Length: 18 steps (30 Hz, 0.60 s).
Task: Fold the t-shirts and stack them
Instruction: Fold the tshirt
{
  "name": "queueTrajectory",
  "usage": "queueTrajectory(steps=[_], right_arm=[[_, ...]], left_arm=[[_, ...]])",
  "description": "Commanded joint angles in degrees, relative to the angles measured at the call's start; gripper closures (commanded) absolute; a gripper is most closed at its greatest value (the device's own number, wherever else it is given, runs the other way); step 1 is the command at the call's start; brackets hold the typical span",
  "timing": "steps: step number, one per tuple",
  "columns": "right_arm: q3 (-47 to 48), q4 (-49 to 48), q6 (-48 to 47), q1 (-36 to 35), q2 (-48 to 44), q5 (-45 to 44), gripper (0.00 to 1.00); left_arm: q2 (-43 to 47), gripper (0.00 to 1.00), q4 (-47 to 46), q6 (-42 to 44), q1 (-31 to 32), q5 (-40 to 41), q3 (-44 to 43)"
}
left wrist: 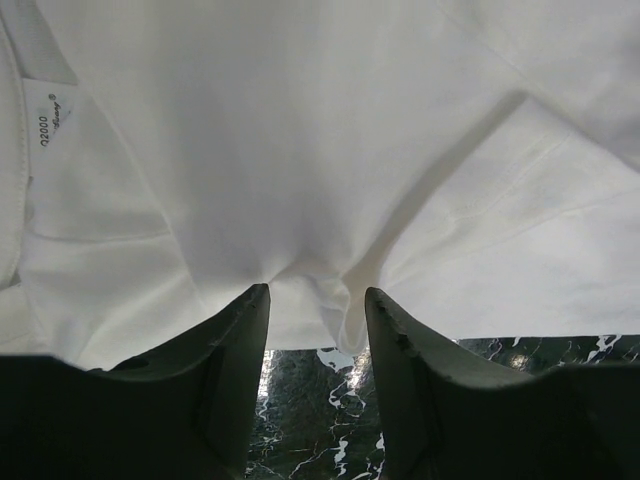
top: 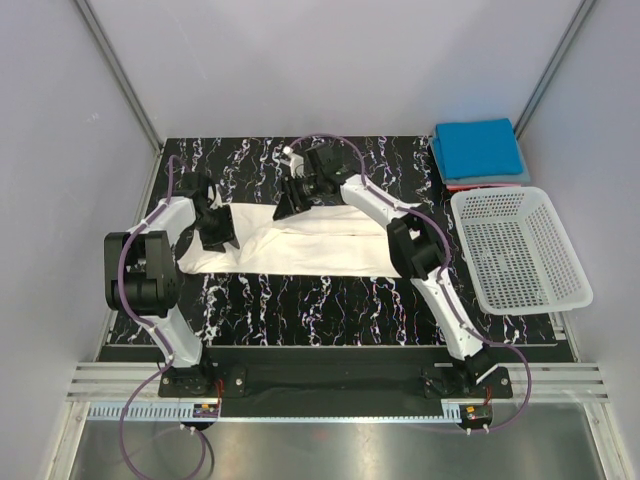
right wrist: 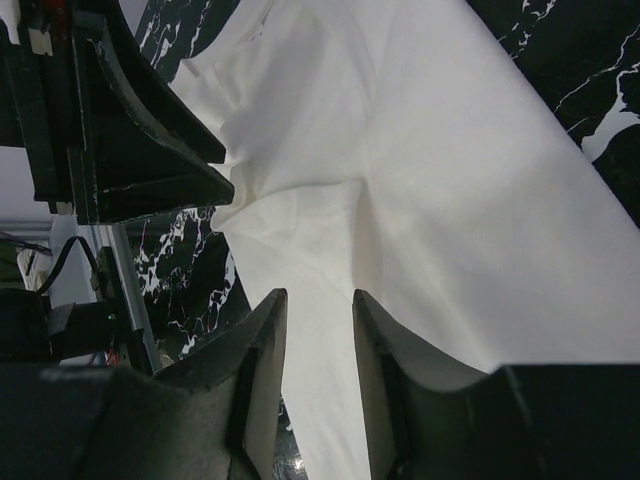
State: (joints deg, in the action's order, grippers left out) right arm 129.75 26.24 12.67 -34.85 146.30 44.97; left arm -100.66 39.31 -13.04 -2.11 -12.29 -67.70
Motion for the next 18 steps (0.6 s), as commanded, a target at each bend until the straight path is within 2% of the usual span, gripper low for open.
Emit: queueTrajectory(steps=[1,6,18], right_arm=[[2.9,-4.0,0.3,-0.7,2.1,4.0,0.59],[5.9,-4.1,0.4,-1.2,5.7,4.9,0.59],[7.9,-6.7,1.1,-1.8,8.0,6.5,0.58]], left_arm=[[0.4,0.53,-1.2,1.6,-0.1,-2.0,-0.5],[-0.6,0.57,-0.5,2.6,-0.1,-0.7,-1.3],[-2.9,0.57,-1.1,1.4,-0.2,-0.5,-1.6]])
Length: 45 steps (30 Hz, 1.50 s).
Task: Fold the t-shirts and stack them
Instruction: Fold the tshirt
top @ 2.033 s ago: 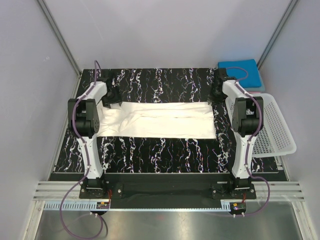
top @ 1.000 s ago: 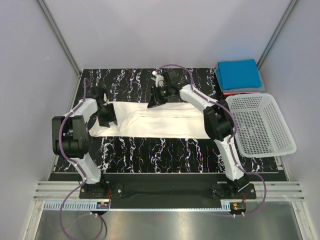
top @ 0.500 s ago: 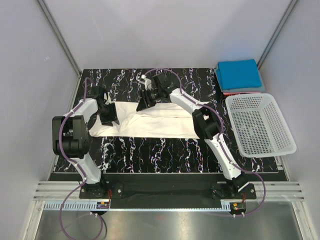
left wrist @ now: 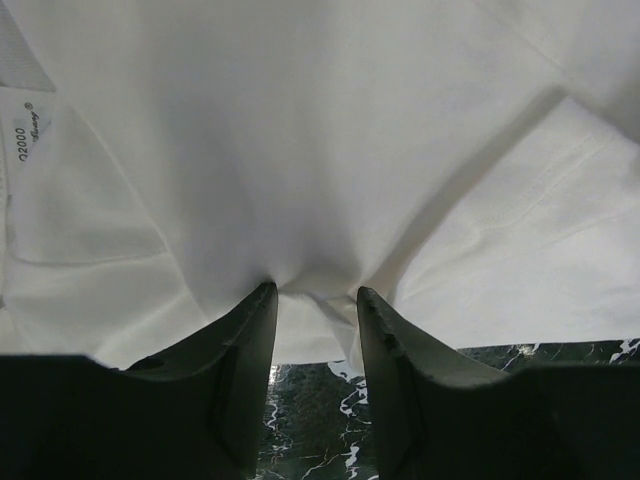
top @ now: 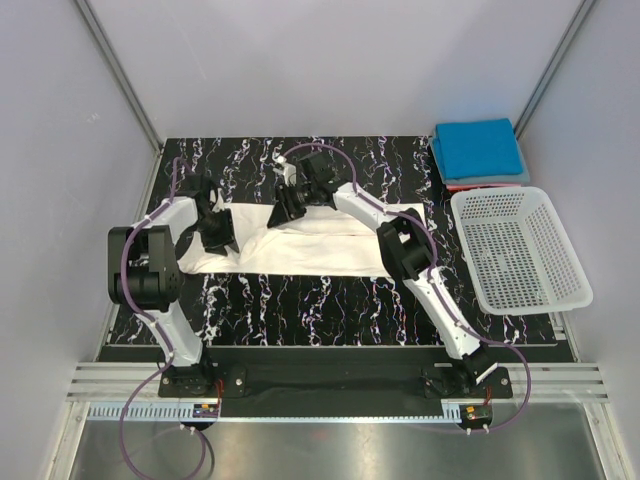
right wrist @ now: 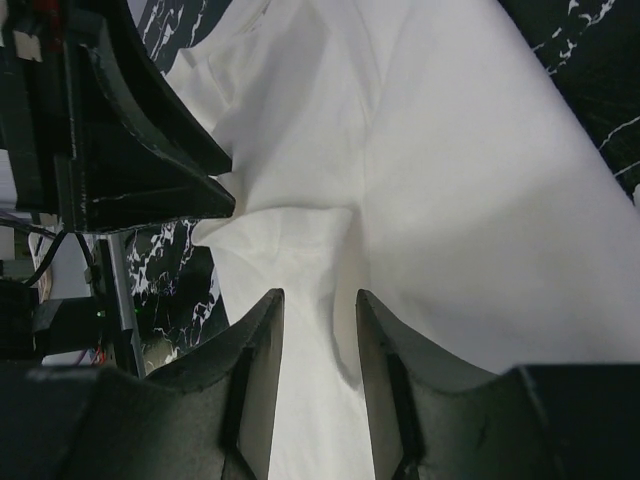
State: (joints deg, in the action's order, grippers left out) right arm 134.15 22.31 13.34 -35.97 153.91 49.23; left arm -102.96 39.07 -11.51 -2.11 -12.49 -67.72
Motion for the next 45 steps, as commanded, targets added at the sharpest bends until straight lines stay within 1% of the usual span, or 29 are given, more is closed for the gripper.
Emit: queueTrajectory(steps=[1,2,4,9,13,16,23,26,27,29,30,31,33,36,45], right_arm=[[3.9,-2.9,1.0,-0.7,0.7,2.4,0.57],[4.1,-3.1,1.2,-0.7,0.9,2.8,0.57],[4.6,-3.4,1.9,-0.7,1.5,3.0,0.57],[5.7,-3.7,2.6,-0.8,2.7,2.8,0.56],[6.4,-3.9,3.0,-0.9,3.3,2.5,0.53],[7.1,-3.9,3.4,-1.3,4.0,2.7,0.54],[6.8,-4.1,3.3,-1.6,3.9,1.1,0.60],[6.8,-4.9,3.6,-1.6,4.0,0.8,0.70],[6.7,-5.1,3.9,-1.5,3.9,0.9,0.80],[6.5,-6.0,4.1,-1.5,3.5,1.0,0.89],[5.8,-6.2,4.0,-1.6,2.9,0.7,0.96],[5.3,-6.7,3.8,-1.6,2.5,0.3,1.00],[3.2,-7.0,3.0,-1.6,1.1,-1.2,1.00],[-0.6,-8.8,3.4,-1.0,-1.1,-3.5,1.00],[-15.3,-20.9,6.8,0.9,-8.9,-7.0,1.00]], left_arm=[[-0.7,0.58,-0.8,-0.1,-0.2,-0.3,-1.7],[-0.8,0.61,-0.7,-0.2,-0.2,-0.2,-2.0],[-1.0,0.63,-0.6,-0.5,-0.2,0.4,-2.1],[-0.9,0.64,-0.2,-0.9,-0.1,1.4,-2.4],[-0.1,0.64,0.2,-1.3,-0.2,2.1,-2.7],[0.0,0.66,0.4,-1.7,-0.2,2.3,-3.0],[0.4,0.66,0.6,-2.2,-0.2,3.1,-2.8],[0.3,0.65,0.8,-2.6,-0.2,3.6,-2.8],[0.2,0.65,0.9,-2.7,-0.2,4.0,-2.8],[0.0,0.65,1.4,-3.0,-0.2,5.4,-2.8],[-0.2,0.65,1.7,-3.3,-0.1,6.1,-2.8],[-0.3,0.65,2.2,-3.5,-0.2,6.9,-2.9],[-0.4,0.65,2.7,-4.4,-0.4,9.1,-2.8],[0.5,0.65,2.2,-5.8,-1.0,9.6,-2.2],[0.8,0.65,2.8,-7.5,-1.4,12.1,-2.2]])
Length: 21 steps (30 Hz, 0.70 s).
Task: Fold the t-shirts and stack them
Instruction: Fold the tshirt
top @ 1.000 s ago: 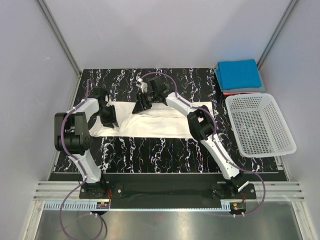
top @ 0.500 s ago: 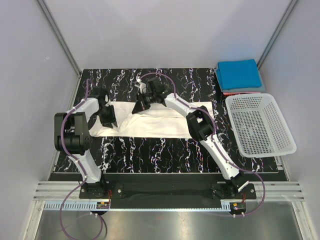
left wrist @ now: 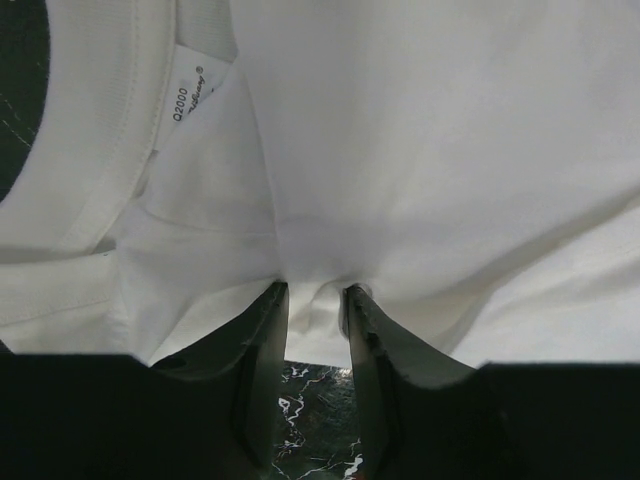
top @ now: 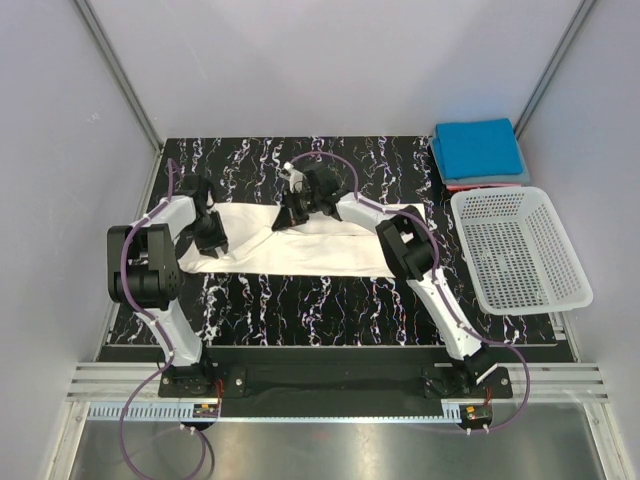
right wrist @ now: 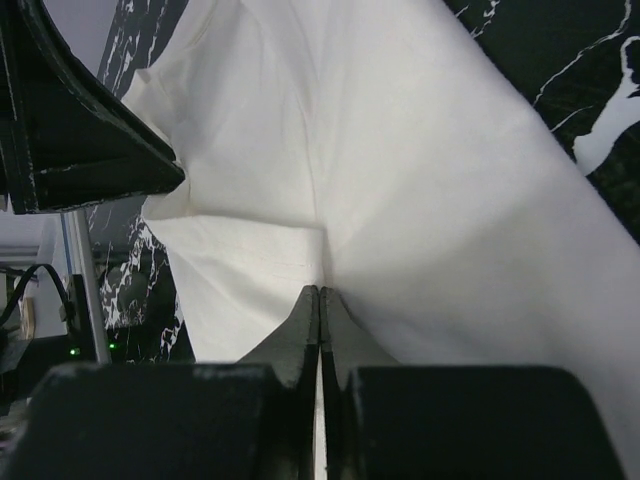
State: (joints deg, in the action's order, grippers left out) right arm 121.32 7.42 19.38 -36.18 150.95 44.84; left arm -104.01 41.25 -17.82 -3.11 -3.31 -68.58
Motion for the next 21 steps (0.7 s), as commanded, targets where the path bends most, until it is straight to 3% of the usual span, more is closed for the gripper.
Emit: queueTrajectory(steps=[1,13,19,21], right_arm=[[-3.0,-6.4,0.8,1.2,-6.3,-2.8,1.00],[-6.4,-10.9,2.3,1.6,-8.2,-2.6,1.00],[-5.7,-10.8,3.1,1.6,-7.8,-1.4,1.00],[-5.0,-9.5,3.0,1.6,-7.7,-1.5,0.89]], left_arm=[[1.9,0.65,0.6,-1.2,-0.5,3.1,-1.3],[4.3,0.65,1.8,-4.2,-0.8,8.9,-3.9],[5.0,0.60,2.4,-5.1,-0.8,11.1,-4.9],[5.2,0.57,2.7,-5.2,-0.8,11.6,-4.8]])
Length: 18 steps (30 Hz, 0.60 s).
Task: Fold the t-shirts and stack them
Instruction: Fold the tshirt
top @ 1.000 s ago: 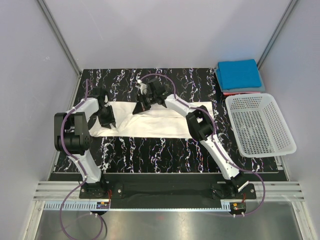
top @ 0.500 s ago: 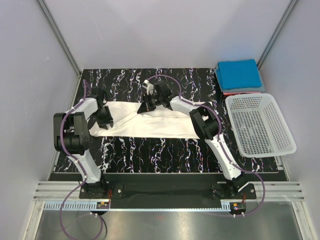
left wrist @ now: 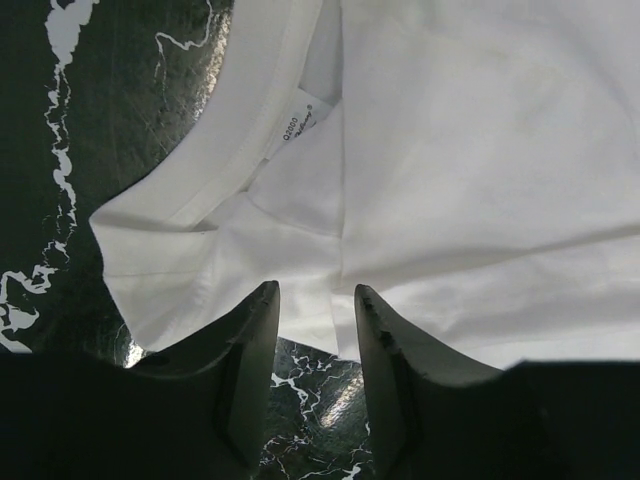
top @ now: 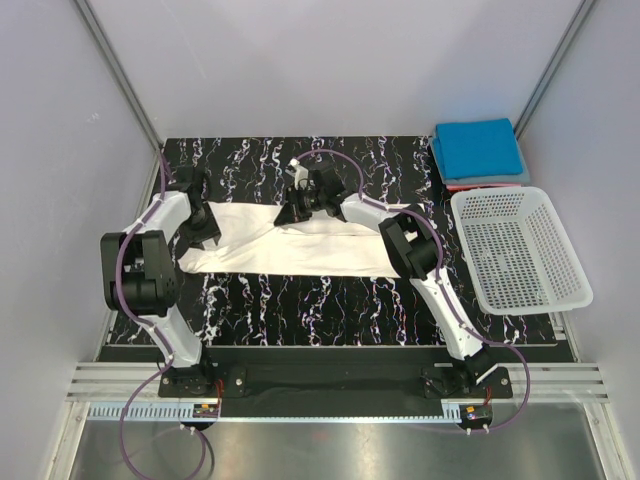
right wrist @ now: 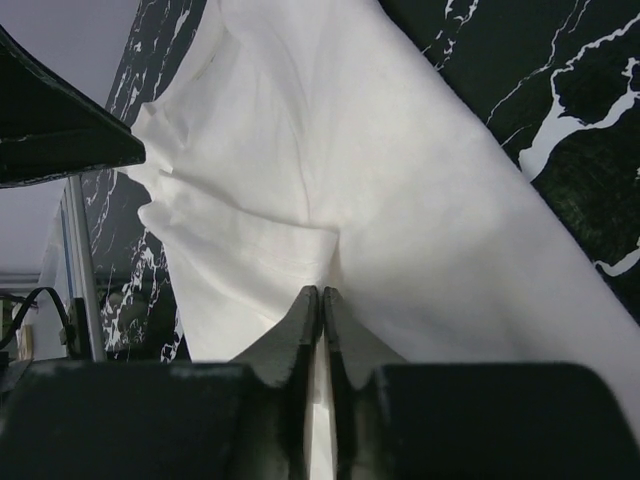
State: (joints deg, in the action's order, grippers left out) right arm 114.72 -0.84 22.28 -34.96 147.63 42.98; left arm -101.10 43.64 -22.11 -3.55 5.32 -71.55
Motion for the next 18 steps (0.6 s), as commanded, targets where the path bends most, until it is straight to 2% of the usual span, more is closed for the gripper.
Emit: queueTrajectory(steps=[1,2,3,5,8,10,12,15,18], right_arm=[[2.3,-0.5,0.0,0.4,-4.5,0.1,0.83],[2.5,0.5,-0.3,0.4,-4.5,-0.4,0.71],[2.6,2.9,-0.4,0.5,-4.9,-1.4,0.68],[2.1,5.0,-1.0,0.7,-6.4,-2.8,0.64],[1.4,9.5,-2.4,0.9,-9.1,-5.7,0.64],[2.4,12.3,-3.7,0.9,-10.5,-7.7,0.66],[3.2,15.4,-4.1,0.9,-11.3,-7.7,0.73],[4.6,18.8,-3.5,0.4,-11.9,-9.7,0.89],[8.9,24.0,-5.6,-1.3,-10.1,-9.2,0.93]], left_arm=[[2.3,0.57,0.4,-1.0,-0.4,3.5,-1.8],[2.4,0.57,0.6,-0.8,-0.4,3.5,-1.8],[2.7,0.56,0.6,-0.7,-0.3,3.6,-1.7],[3.3,0.55,0.3,-0.7,-0.2,3.3,-1.0],[4.9,0.55,-0.5,-0.4,0.3,1.7,-0.3],[6.0,0.55,-1.0,0.0,1.4,-0.6,0.2],[6.1,0.55,-1.3,0.1,3.3,-1.7,0.1],[5.4,0.55,-2.1,-0.9,5.4,-3.6,0.6],[4.6,0.56,-4.7,-2.9,6.3,-6.9,2.9]])
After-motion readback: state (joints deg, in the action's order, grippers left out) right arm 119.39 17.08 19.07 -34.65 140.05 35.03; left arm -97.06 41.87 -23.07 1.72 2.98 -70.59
